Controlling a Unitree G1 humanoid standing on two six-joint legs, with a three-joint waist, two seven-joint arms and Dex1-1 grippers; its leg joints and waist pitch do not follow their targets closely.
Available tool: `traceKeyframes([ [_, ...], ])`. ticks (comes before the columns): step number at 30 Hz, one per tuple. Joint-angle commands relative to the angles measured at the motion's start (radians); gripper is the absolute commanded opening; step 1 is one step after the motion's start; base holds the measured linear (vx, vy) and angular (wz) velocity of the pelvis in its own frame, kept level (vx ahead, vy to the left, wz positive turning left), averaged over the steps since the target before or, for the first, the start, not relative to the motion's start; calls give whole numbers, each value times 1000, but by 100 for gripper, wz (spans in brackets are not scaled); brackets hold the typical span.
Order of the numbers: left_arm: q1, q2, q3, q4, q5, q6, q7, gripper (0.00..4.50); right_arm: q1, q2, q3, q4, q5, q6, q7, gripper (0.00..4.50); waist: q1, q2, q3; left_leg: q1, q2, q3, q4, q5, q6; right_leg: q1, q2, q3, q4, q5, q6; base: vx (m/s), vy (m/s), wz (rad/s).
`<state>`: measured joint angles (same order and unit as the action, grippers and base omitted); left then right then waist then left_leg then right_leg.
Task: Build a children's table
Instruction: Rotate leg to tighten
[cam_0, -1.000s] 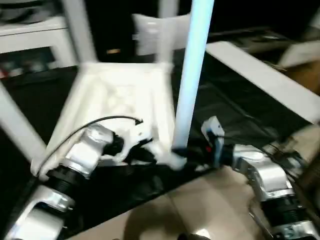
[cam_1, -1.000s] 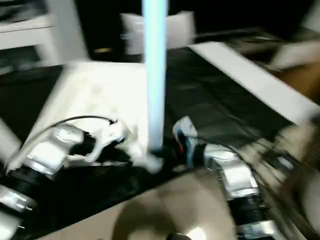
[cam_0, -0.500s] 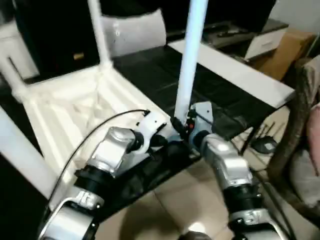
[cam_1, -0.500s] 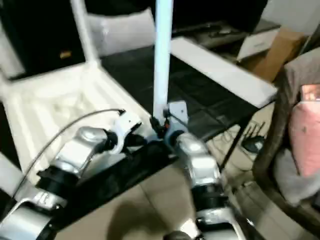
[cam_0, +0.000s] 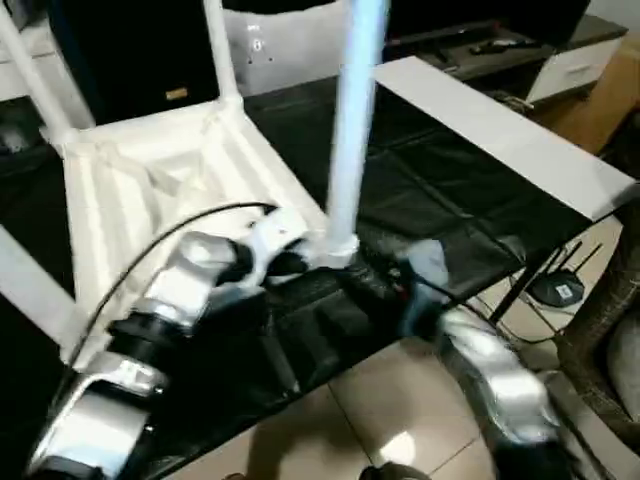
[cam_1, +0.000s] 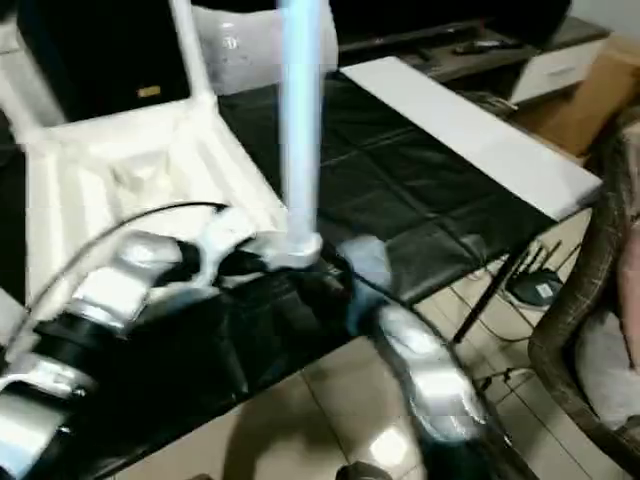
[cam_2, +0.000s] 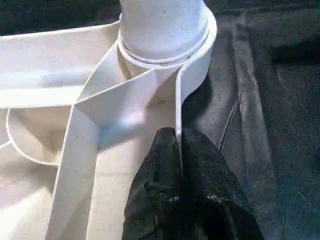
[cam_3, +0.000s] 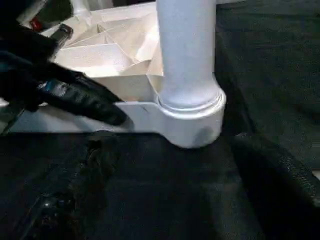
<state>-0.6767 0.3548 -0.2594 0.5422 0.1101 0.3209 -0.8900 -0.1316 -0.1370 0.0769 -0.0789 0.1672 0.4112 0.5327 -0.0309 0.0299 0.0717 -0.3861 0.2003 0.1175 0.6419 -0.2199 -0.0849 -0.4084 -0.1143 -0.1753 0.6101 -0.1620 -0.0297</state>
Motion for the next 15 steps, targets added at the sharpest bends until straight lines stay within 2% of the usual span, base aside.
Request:
traceKeyframes([
  [1, -17, 25, 79, -58, -50, -38, -10, 27, 40, -13, 4, -81, 13, 54, -4, 436, 8, 1, -80, -5, 24, 7, -87, -153, 56, 87, -52, 71, -83, -298, -134, 0, 0, 0],
  [2, -4, 21, 96, -84, -79, -30, -28, 27, 56, -14, 1, -99, 8, 57, -11, 436, 8, 2, -80, -8, 24, 7, -88, -155, 52, 86, -53, 72, -84, -308, -132, 0, 0, 0],
  [3, -4, 21, 96, -84, -79, -30, -28, 53, 56, -14, 1, -99, 8, 57, -11, 445, 8, 2, -81, -4, 26, 8, -90, -168, 42, 81, -52, 73, -86, -317, -132, 0, 0, 0],
  [4, 21, 5, 129, -137, -147, -11, -56, 56, 83, -12, -6, -134, 11, 71, -24, 450, 6, 3, -79, -1, 27, 8, -89, -182, 37, 77, -53, 74, -86, -317, -143, 0, 0, 0],
  [5, 31, 3, 134, -157, -162, -5, -61, 65, 90, -11, -8, -143, 11, 76, -29, 450, 9, 3, -78, 0, 30, 10, -90, -186, 36, 76, -55, 75, -88, -320, -149, 0, 0, 0],
  [6, 62, -2, 143, -213, -201, 6, -79, 79, 106, -8, -10, -169, 14, 93, -41, 450, 14, 0, -76, 5, 32, 12, -91, -201, 34, 71, -54, 76, -90, -331, -154, 0, 0, 0],
  [7, 92, -5, 151, -258, -210, 7, -63, 79, 113, -12, -1, -192, 4, 99, -53, 450, 16, -7, -73, 4, 33, 15, -94, -211, 34, 69, -50, 76, -91, -343, -151, 0, 0, 0],
  [8, 111, -6, 155, -285, -212, 5, -49, 90, 117, -16, 6, -208, -4, 103, -61, 450, 16, -6, -71, 4, 33, 14, -95, -220, 30, 70, -51, 75, -88, -356, -145, 0, 0, 0],
  [9, 111, -6, 155, -285, -212, 5, -49, 97, 117, -16, 6, -208, -4, 103, -61, 450, 14, -8, -69, 1, 30, 15, -96, -225, 29, 73, -49, 75, -90, -380, -132, 0, 0, 0],
  [10, 159, -15, 173, -344, -205, 34, 8, 102, 124, -15, 20, -237, -26, 111, -92, 450, 11, -14, -61, 12, 20, 20, -96, -275, 22, 64, -46, 72, -109, -511, -74, 0, 0, 0],
  [11, 159, -15, 173, -344, -205, 34, 8, 102, 124, -15, 20, -237, -26, 111, -92, 450, 9, -11, -64, 11, 21, 19, -95, -271, 13, 68, -47, 72, -107, -525, -61, 0, 0, 0],
  [12, 178, -22, 184, -366, -200, 45, 37, 127, 129, -15, 24, -248, -37, 111, -105, 450, 9, -14, -65, 16, 18, 22, -95, -275, 13, 60, -45, 72, -118, -558, -32, 0, 0, 0],
  [13, 204, -41, 208, -403, -207, 61, 78, 135, 130, -18, 30, -258, -42, 120, -108, 450, 9, -11, -65, 19, 19, 22, -95, -276, 11, 57, -45, 72, -117, -559, -29, 0, 0, 0],
  [14, 242, -64, 229, -462, -213, 70, 121, 139, 125, -23, 34, -260, -50, 116, -108, 450, 6, -11, -66, 14, 21, 20, -97, -279, 10, 60, -45, 71, -117, -552, -26, 0, 0, 0],
  [15, 302, -108, 258, -559, -229, 103, 185, 143, 118, -29, 38, -261, -58, 110, -106, 450, 5, -11, -70, -31, 22, -10, -109, -262, 32, 97, -60, 46, -93, -497, -42, 0, 0, 0],
])
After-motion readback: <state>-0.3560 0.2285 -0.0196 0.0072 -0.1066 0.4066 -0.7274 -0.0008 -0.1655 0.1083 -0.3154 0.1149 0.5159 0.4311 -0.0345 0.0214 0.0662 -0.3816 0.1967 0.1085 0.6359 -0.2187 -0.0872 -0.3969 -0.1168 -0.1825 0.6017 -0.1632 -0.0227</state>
